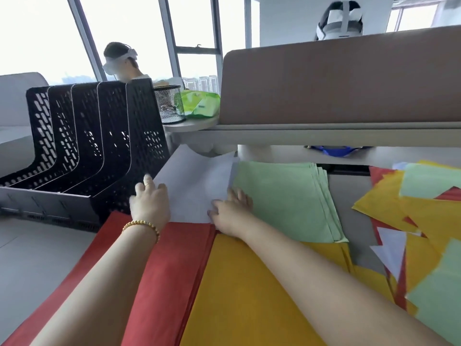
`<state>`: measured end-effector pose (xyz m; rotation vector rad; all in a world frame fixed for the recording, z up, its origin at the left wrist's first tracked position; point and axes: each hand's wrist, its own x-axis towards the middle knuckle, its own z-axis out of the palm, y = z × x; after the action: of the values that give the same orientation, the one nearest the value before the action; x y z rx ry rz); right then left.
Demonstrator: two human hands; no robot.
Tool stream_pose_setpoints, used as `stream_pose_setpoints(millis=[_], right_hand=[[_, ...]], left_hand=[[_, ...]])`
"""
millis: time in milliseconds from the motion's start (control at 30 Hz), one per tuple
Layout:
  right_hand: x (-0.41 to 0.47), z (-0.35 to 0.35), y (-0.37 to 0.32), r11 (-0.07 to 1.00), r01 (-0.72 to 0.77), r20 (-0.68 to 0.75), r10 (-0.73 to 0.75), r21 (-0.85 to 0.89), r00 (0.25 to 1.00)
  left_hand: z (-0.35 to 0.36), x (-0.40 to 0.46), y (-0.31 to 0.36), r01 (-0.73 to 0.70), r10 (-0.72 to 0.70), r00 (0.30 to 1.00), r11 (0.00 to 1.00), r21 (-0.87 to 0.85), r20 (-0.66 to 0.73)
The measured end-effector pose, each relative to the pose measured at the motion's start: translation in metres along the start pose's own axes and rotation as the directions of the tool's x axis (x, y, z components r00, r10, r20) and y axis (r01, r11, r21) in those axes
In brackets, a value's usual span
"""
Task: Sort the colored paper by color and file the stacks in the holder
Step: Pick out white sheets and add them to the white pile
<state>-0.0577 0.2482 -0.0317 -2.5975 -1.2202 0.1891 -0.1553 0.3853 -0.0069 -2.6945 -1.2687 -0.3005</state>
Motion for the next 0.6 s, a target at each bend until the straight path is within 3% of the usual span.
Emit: stream_pose_setpoints(millis=[133, 367, 500, 600], right_hand=[[-0.005, -0.004, 0.005, 0.998, -0.007, 0.07, 0.012, -0.067, 0.997], [-0.063, -0.032, 0.055, 0.995, -0.062, -0.092, 0.055, -0.079, 0.994], [-0.121, -0.055, 0.111, 0.98, -0.201, -0.182, 0.195, -0.01, 0.964], [-0.172, -0.069, 0.153, 0.918, -0.341, -0.298, 0.389, 0.2, 0.872]], left_hand=[[-0.001, 0.0, 0.007, -0.093, 0.089, 0.994, 0.993, 0.069, 0.064], [-0.027, -0.033, 0.064, -0.199, 0.22, 0.971, 0.96, -0.196, 0.09], [-0.047, -0.078, 0.126, -0.278, 0.331, 0.941, 0.877, -0.391, 0.074], [-0.061, -0.125, 0.178, -0.29, 0.4, 0.914, 0.762, -0.579, 0.067]])
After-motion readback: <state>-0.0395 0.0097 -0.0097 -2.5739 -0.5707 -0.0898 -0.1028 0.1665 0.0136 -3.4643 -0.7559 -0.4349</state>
